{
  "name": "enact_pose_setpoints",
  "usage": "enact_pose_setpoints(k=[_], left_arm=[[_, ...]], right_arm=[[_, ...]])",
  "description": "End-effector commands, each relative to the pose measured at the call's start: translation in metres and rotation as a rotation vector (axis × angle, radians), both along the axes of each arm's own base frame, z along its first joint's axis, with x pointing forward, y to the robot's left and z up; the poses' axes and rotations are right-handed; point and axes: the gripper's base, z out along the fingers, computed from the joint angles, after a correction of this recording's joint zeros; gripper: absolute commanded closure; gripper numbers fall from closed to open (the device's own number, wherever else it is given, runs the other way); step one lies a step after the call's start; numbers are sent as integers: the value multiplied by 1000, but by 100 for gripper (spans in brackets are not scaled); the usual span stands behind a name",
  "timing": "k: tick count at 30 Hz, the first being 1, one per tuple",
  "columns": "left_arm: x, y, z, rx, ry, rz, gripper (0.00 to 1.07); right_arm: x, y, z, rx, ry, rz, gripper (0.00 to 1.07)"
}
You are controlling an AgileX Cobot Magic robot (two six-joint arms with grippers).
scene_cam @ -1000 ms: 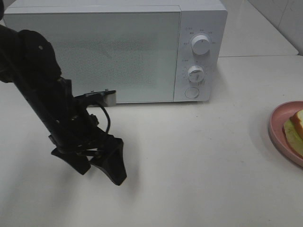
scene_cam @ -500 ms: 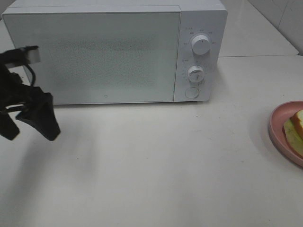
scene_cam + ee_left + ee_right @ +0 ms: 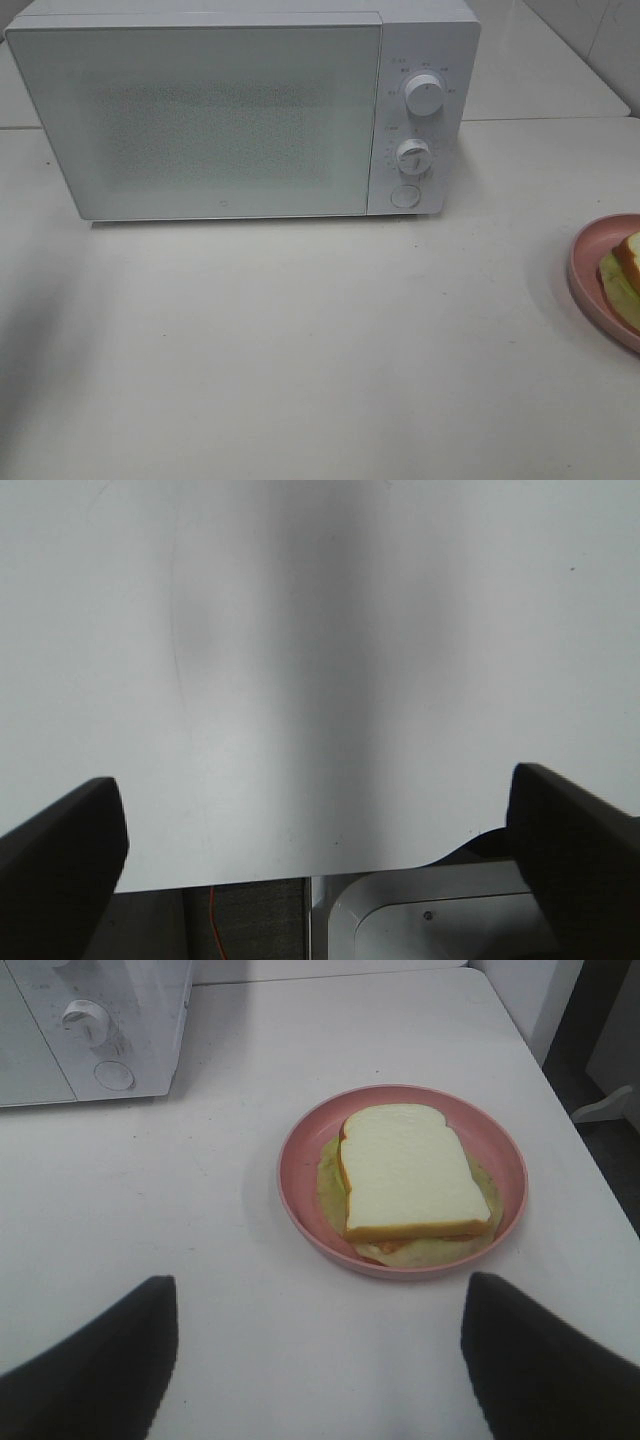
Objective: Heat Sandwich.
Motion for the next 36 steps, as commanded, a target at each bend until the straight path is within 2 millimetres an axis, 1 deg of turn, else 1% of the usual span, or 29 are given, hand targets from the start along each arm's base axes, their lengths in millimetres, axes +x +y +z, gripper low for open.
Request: enact_pose_setpoints(k=[1, 2, 3, 4, 5, 7, 8, 9, 11, 12, 13, 14, 15, 16, 17, 18, 20, 21, 24, 25, 26, 27, 29, 30, 31, 34, 35, 36], left_arm=[[-21, 1, 1, 10, -53, 23, 8], [-27, 1, 1, 10, -63, 27, 8], [-27, 1, 1, 10, -63, 27, 8], [-34, 0, 2, 11, -80, 28, 8], [-46, 0, 5, 16, -114, 27, 8], [-58, -1, 11, 18, -160, 28, 8], [-58, -1, 11, 18, -160, 28, 8], [-70, -1, 17, 23, -207, 27, 8], [-82, -2, 22, 27, -258, 27, 8], [-82, -2, 22, 27, -258, 27, 8], [-87, -2, 24, 30, -277, 26, 8], [-99, -2, 28, 32, -329, 27, 8], [-105, -3, 29, 33, -351, 27, 8], [-111, -3, 30, 34, -372, 27, 8], [-111, -3, 30, 34, -372, 27, 8], [-121, -3, 29, 35, -409, 28, 8], [-132, -4, 27, 37, -443, 28, 8], [-132, -4, 27, 37, -443, 28, 8], [-153, -5, 23, 40, -529, 30, 8], [-157, -5, 23, 41, -548, 30, 8], [-157, -5, 23, 41, -548, 30, 8], [-166, -6, 21, 43, -594, 31, 8], [-175, -6, 21, 42, -640, 36, 8], [-175, -6, 21, 42, -640, 36, 8], [-183, -7, 21, 41, -670, 38, 8], [-195, -8, 18, 33, -707, 53, 8], [-195, -8, 18, 33, -707, 53, 8], [-200, -8, 19, 36, -745, 53, 8]], right_arm=[[-4, 0, 0, -19, -32, 0, 32], [-4, 0, 0, -19, -32, 0, 32], [-4, 0, 0, -19, -32, 0, 32], [-4, 0, 0, -19, -32, 0, 32], [-4, 0, 0, -19, -32, 0, 32], [-4, 0, 0, -19, -32, 0, 32], [-4, 0, 0, -19, -32, 0, 32], [-4, 0, 0, -19, -32, 0, 32], [-4, 0, 0, -19, -32, 0, 32], [-4, 0, 0, -19, -32, 0, 32], [-4, 0, 0, -19, -32, 0, 32], [-4, 0, 0, -19, -32, 0, 32], [-4, 0, 0, -19, -32, 0, 32], [-4, 0, 0, -19, -32, 0, 32], [-4, 0, 0, -19, -32, 0, 32], [-4, 0, 0, -19, -32, 0, 32], [-4, 0, 0, -19, -32, 0, 32], [-4, 0, 0, -19, -32, 0, 32], [-4, 0, 0, -19, -32, 0, 32], [-4, 0, 0, -19, -32, 0, 32], [-4, 0, 0, -19, -32, 0, 32], [-4, 0, 0, -19, -32, 0, 32], [-4, 0, 0, -19, -32, 0, 32], [-4, 0, 0, -19, -32, 0, 32], [-4, 0, 0, -19, -32, 0, 32], [-4, 0, 0, -19, -32, 0, 32], [-4, 0, 0, -19, -32, 0, 32], [-4, 0, 0, -19, -32, 0, 32]])
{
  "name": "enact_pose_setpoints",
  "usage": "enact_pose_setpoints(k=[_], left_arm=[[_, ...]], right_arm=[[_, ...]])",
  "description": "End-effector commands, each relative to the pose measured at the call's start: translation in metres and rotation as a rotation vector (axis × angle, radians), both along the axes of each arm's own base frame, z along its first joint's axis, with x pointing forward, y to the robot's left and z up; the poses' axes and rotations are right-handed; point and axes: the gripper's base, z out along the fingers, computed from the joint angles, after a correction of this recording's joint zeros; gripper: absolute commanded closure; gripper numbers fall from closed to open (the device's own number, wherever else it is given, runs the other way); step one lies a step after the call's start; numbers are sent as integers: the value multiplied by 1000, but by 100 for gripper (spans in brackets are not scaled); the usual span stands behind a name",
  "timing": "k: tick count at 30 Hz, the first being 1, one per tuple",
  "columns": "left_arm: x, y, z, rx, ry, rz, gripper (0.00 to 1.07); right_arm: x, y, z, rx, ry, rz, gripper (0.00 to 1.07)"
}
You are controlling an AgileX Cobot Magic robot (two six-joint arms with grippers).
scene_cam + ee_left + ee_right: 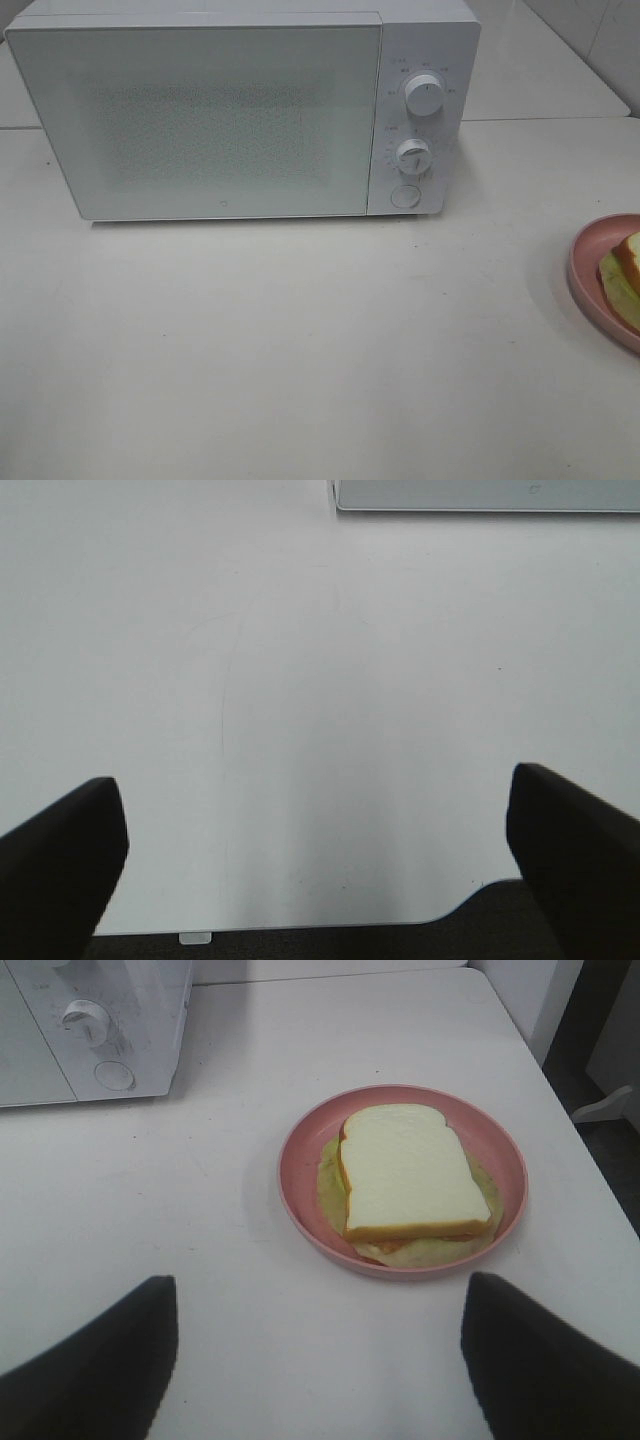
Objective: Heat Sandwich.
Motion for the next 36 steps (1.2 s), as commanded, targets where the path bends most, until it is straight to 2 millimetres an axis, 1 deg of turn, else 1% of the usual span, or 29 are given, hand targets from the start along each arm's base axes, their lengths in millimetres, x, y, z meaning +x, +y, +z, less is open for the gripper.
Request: enact_pose_setpoints(k=[1, 3, 16, 36], left_arm=[[-9, 0, 0, -5, -58, 14, 8], [-17, -1, 1, -3, -109, 13, 8], [-41, -2, 2, 8, -265, 11, 8], [-42, -2, 2, 8, -268, 11, 8]], right_arm=[[-4, 0, 0, -19, -32, 0, 32], [-4, 0, 0, -19, -32, 0, 32], [-4, 0, 0, -19, -32, 0, 32], [-2, 0, 0, -19, -23, 0, 32]])
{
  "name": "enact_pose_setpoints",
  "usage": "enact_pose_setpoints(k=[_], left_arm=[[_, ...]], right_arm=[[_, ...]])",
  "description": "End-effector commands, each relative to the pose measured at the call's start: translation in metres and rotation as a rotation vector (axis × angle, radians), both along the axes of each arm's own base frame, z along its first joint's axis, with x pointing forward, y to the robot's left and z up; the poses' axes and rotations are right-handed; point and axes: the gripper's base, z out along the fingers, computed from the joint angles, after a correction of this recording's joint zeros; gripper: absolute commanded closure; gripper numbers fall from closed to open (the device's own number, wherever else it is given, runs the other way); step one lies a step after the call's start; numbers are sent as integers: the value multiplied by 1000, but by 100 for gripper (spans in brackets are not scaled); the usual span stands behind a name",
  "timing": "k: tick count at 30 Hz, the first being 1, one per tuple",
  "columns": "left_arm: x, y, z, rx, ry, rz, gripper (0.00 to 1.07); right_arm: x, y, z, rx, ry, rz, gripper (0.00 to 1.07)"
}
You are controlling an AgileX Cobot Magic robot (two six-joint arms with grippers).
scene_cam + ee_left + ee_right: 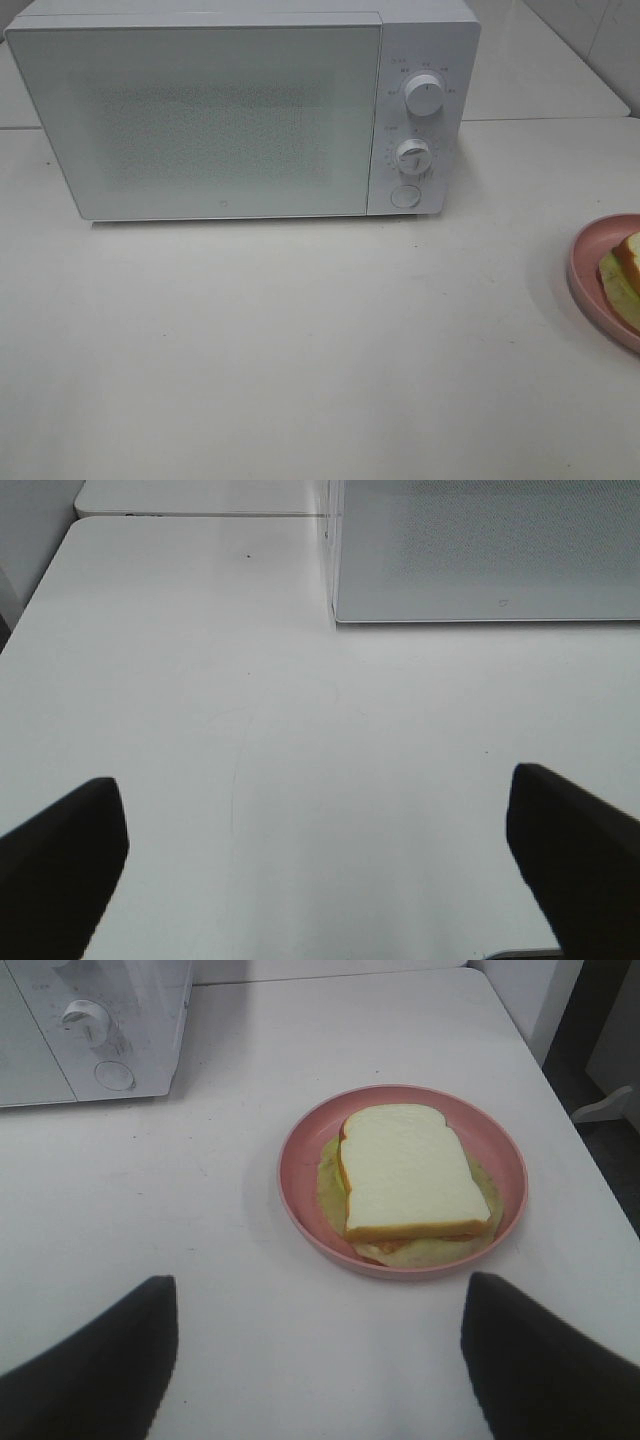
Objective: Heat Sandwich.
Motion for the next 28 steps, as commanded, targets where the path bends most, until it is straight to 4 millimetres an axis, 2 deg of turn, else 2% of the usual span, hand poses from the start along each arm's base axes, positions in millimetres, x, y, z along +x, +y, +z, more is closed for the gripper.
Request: enact_pose_setpoints(k=[1, 28], left_arm=[[-3, 0, -1, -2, -26, 5, 8], [-3, 0, -1, -2, -26, 5, 8]], right_arm=[[-2, 0, 0, -19, -23, 0, 32], [-2, 0, 0, -19, -23, 0, 32]])
